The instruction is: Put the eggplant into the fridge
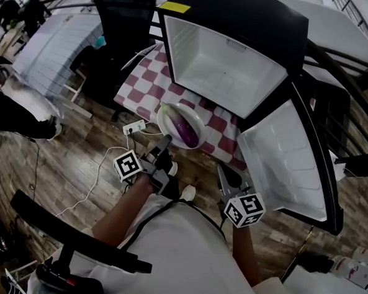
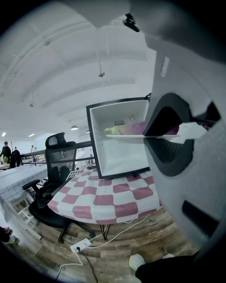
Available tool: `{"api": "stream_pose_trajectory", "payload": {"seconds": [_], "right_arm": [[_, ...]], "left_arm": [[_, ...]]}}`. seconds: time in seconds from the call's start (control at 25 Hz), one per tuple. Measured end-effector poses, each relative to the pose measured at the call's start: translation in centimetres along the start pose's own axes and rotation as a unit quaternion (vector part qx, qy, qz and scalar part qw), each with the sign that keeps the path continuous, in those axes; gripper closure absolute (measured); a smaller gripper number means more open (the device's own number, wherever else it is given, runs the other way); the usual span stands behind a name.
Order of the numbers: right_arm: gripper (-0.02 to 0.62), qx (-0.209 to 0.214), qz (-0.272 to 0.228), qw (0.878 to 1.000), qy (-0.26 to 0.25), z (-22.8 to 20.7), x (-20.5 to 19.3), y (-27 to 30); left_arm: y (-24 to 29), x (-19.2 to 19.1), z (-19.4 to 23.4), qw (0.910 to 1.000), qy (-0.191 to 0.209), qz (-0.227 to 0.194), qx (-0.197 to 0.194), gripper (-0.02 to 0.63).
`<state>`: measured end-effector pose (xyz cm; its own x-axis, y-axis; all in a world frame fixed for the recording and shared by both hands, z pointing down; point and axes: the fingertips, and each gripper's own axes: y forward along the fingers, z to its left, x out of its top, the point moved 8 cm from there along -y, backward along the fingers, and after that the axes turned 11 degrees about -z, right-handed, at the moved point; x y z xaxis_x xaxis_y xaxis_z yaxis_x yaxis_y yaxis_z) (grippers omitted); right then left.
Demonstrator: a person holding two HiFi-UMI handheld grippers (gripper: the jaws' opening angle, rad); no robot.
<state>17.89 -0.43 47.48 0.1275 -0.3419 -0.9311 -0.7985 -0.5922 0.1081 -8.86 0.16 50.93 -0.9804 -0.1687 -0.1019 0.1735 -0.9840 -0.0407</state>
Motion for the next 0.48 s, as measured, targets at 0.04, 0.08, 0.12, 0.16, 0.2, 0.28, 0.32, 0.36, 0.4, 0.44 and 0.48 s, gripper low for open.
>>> {"api": "stream_pose_trajectory", "payload": {"seconds": [0.04,0.08,0.12,0.16,0.2,0.28,0.32,0.36,0.4,0.44,0.48], "right_arm": [[0.589,-0.001,0.001,1.0,0.002,0.0,-0.2,0.0],[0.589,-0.002,0.002,1.0,0.005,0.1,-0.5,0.0],[0.589,-0.004,0.003,1.0,0.006,0.1,-0.6,0.1],[0.589,-0.005,0.003,1.0,0.005,0.1,-0.6,0.2],[0.589,-0.006,0.003,1.0,0.004,0.0,-0.5,0.4],[0.589,-0.011,0.001,1.0,0.002,-0.2,-0.2,0.6],[0.589,-0.014,0.001,1.0,0.002,-0.3,-0.1,0.7],[0.589,-0.016,0.001,1.0,0.001,-0.5,0.1,0.9],[0.589,-0.018,0.001,1.0,0.0,-0.7,0.2,1.2],[0.589,-0.02,0.0,1.0,-0.002,-0.9,0.4,1.5],[0.589,-0.021,0.0,1.0,-0.003,-1.1,0.6,1.9]], "left_arm": [[0.0,0.0,0.1,1.0,-0.002,0.001,0.0,0.583],[-0.1,0.0,0.3,1.0,-0.003,0.001,0.002,0.583],[-0.1,0.0,0.6,1.0,-0.004,0.003,0.005,0.582],[-0.1,0.1,0.8,1.0,-0.003,0.004,0.007,0.583],[0.1,0.3,1.1,0.9999,-0.002,0.006,0.01,0.583],[0.6,0.5,1.7,0.9998,-0.001,0.011,0.015,0.583],[0.9,0.5,1.8,0.9998,-0.001,0.014,0.017,0.581],[1.3,0.5,1.7,0.9998,-0.002,0.018,0.013,0.581],[1.9,0.6,1.5,0.9998,-0.003,0.021,0.007,0.583],[2.5,0.6,1.3,0.9997,-0.005,0.024,0.002,0.583],[3.1,0.7,1.2,0.9996,-0.007,0.027,-0.001,0.583]]}}
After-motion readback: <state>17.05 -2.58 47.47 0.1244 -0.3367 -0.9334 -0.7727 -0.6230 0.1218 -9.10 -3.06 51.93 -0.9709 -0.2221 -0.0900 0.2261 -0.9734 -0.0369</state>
